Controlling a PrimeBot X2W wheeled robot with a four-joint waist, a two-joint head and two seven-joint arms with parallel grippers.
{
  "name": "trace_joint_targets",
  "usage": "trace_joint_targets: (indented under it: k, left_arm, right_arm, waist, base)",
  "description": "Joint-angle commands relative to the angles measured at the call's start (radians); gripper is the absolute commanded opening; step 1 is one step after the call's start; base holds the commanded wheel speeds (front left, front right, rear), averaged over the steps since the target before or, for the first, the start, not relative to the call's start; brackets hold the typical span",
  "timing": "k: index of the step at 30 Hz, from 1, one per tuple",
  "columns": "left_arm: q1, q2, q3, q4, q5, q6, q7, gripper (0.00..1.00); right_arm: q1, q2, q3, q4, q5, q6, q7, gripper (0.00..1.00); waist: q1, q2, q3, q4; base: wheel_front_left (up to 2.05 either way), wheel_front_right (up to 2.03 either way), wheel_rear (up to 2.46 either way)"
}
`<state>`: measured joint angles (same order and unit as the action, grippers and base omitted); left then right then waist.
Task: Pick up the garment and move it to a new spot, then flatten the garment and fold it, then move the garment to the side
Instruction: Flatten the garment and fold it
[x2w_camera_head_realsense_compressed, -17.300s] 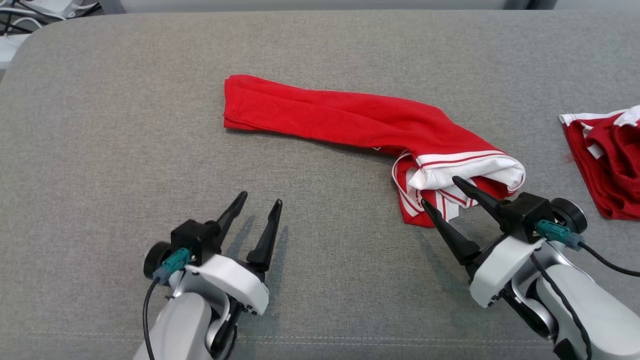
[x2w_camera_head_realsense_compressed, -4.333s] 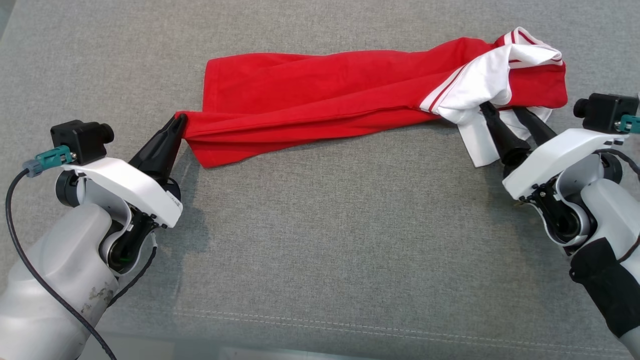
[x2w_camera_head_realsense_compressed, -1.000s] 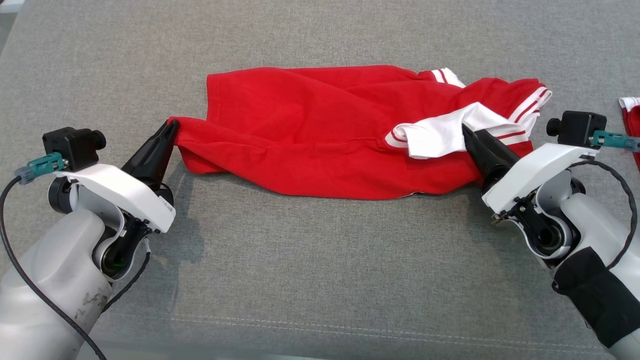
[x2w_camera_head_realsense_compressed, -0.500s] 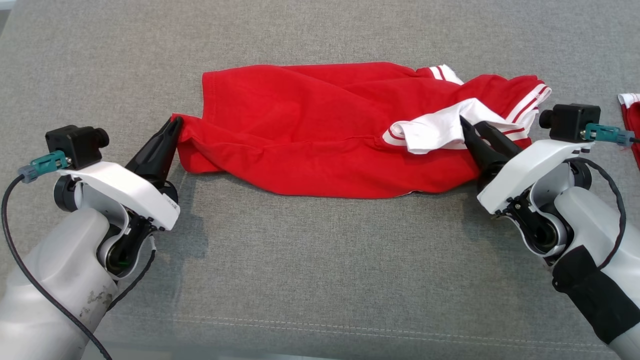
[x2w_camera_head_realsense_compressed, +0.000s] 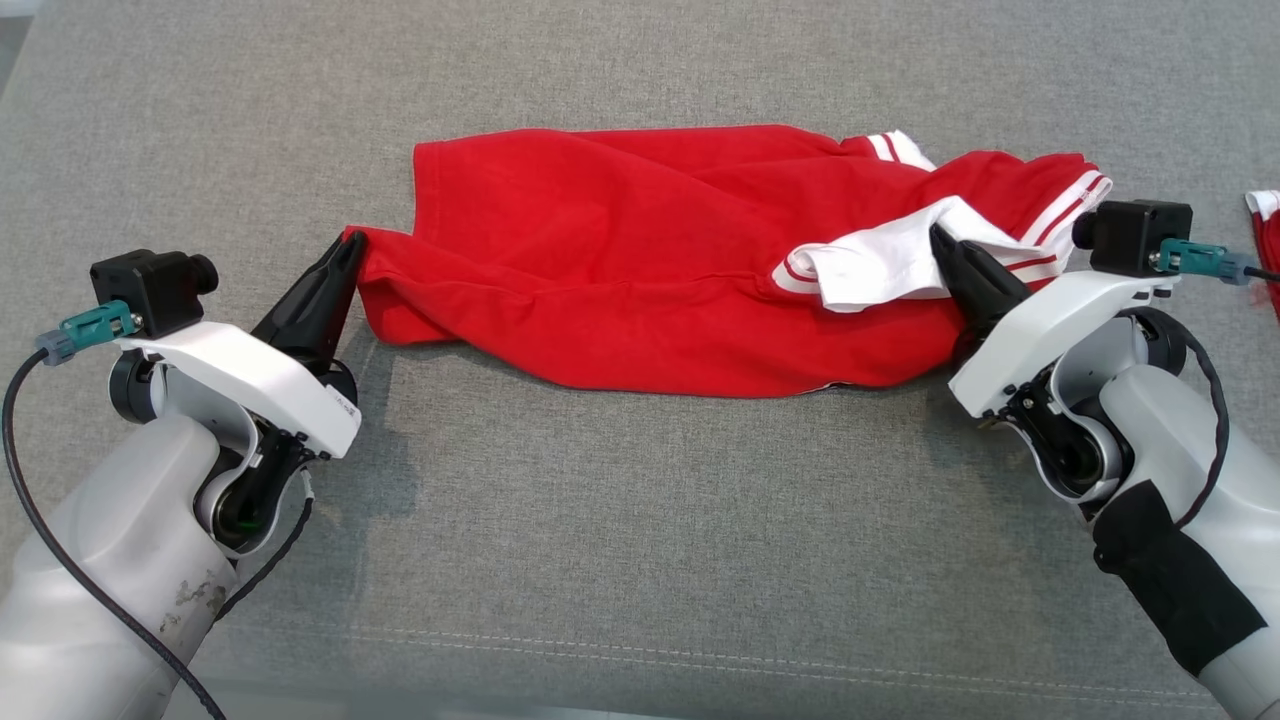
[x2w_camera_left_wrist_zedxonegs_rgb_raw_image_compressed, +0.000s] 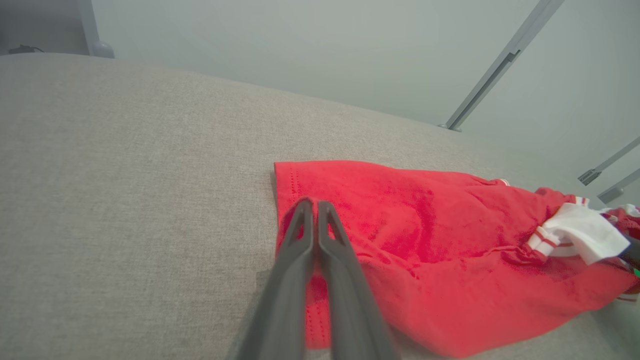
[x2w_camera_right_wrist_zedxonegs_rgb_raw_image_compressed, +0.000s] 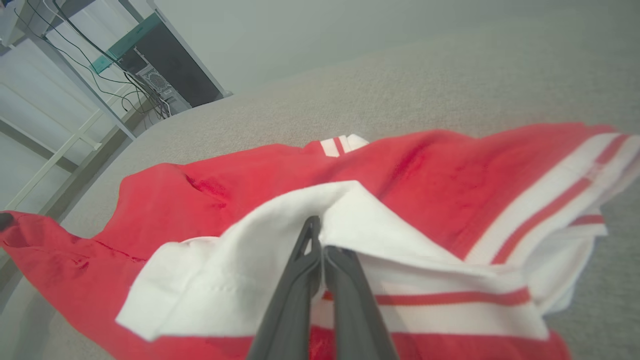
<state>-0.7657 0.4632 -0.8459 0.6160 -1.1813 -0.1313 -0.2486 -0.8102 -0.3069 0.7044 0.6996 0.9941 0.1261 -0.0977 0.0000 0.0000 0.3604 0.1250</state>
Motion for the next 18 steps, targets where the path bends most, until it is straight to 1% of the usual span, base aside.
trace_joint_targets:
  k: [1,6,9,14,18]
  left_arm:
    - [-0.026,0.047,0.042,-0.012,-0.002,0.001,-0.013,0.0]
    - [-0.019,0.048,0.047,-0.011,0.0,0.001,-0.013,0.0]
    - [-0.021,0.058,0.055,-0.015,0.006,0.001,-0.013,0.0]
    - [-0.053,0.086,0.093,-0.034,0.036,0.001,-0.013,0.0]
    - [-0.117,0.112,0.1,-0.053,0.045,0.001,-0.011,0.0]
  right_arm:
    - [0.005,0.011,-0.005,-0.011,-0.004,0.005,-0.006,0.0]
    - [0.025,0.014,-0.047,-0.039,0.036,0.005,-0.006,0.0]
    - [0.035,0.007,-0.095,-0.094,0.104,0.005,-0.001,0.0]
    - [0.023,-0.027,-0.195,-0.206,0.227,0.005,0.007,0.0]
    - [-0.015,-0.042,-0.254,-0.242,0.284,0.005,0.016,0.0]
  waist:
    - [0.0,0.0,-0.002,-0.001]
    - [0.0,0.0,-0.017,-0.009]
    - [0.0,0.0,-0.034,-0.018]
    - [0.0,0.0,-0.068,-0.033]
    - [0.0,0.0,-0.091,-0.042]
  base:
    - [0.0,0.0,0.0]
    - [0.0,0.0,0.0]
    - [0.0,0.0,0.0]
    - [0.0,0.0,0.0]
    - [0.0,0.0,0.0]
